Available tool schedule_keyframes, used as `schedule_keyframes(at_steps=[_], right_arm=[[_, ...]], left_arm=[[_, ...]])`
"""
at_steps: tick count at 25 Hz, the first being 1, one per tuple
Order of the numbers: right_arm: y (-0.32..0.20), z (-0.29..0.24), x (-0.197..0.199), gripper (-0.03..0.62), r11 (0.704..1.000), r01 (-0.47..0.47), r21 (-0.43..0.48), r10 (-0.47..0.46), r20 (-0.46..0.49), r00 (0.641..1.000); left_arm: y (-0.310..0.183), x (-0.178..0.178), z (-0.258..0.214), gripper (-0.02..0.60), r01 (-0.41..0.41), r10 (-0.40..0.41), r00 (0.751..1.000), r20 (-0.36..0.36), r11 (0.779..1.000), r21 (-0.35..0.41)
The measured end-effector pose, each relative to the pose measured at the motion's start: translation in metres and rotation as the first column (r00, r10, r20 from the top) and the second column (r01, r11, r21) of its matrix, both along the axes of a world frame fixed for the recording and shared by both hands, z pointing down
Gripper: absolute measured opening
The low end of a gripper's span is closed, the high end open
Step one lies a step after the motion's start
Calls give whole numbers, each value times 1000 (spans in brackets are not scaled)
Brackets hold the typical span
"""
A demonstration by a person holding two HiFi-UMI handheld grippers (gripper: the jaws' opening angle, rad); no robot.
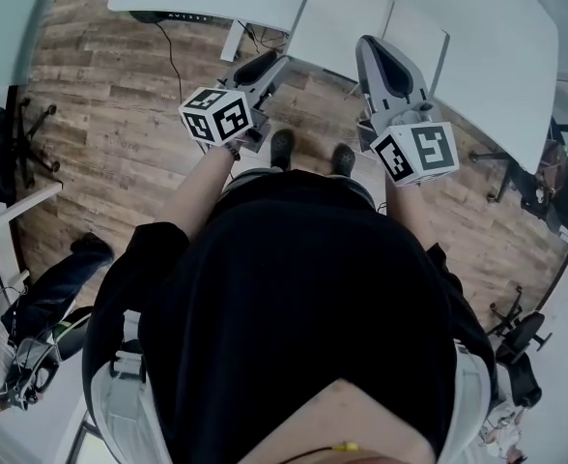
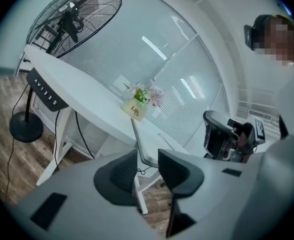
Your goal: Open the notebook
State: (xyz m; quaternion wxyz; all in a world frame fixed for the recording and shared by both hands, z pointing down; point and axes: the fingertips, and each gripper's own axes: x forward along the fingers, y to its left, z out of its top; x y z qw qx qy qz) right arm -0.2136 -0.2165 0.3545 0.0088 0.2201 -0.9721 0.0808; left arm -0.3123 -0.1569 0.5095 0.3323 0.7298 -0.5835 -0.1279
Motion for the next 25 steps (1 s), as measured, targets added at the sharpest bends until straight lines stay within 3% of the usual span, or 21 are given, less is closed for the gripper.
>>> schedule_keyframes(at_steps=[12, 25], right_arm=[[-2, -14, 22, 5, 1000, -13, 22, 12, 16, 1000], [-10, -30, 70, 5, 998, -53, 45, 51, 43, 998]], left_arm=[[-1, 2, -40, 129, 38, -45, 991, 127, 998, 58], [-13, 46, -72, 128, -34, 7, 965, 262, 994, 99]])
